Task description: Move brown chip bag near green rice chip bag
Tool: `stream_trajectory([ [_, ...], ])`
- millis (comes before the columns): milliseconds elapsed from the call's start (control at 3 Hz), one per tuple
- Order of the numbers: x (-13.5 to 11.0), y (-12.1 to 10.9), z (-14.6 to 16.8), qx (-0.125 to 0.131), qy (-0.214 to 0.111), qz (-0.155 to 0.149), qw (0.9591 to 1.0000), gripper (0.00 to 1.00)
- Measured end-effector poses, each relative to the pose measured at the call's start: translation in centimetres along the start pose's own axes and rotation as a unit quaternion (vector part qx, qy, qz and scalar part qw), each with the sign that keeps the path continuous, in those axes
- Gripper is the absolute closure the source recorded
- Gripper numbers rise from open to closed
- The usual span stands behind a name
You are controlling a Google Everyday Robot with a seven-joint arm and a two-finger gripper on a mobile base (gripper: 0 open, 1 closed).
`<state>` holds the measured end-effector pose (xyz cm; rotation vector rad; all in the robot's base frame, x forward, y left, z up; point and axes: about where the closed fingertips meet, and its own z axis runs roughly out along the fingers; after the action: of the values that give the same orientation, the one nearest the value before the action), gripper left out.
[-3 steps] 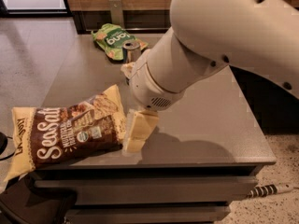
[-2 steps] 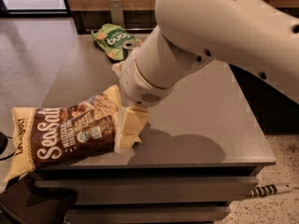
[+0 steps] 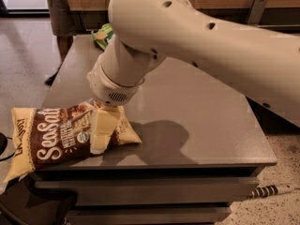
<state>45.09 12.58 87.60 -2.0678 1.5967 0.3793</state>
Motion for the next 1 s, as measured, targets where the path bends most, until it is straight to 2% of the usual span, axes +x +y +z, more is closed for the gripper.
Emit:
stream_trajectory([
  [333,-1.4,2.0,3.4,-0.010,0.003,0.002,0.9999,0.00],
  [667,-1.7,3.0,5.5,-0.003,0.028,0.000,0.9996,0.00],
  [1000,-1.7,3.1,5.4,-0.002,0.031,0.001,0.9995,0.15],
])
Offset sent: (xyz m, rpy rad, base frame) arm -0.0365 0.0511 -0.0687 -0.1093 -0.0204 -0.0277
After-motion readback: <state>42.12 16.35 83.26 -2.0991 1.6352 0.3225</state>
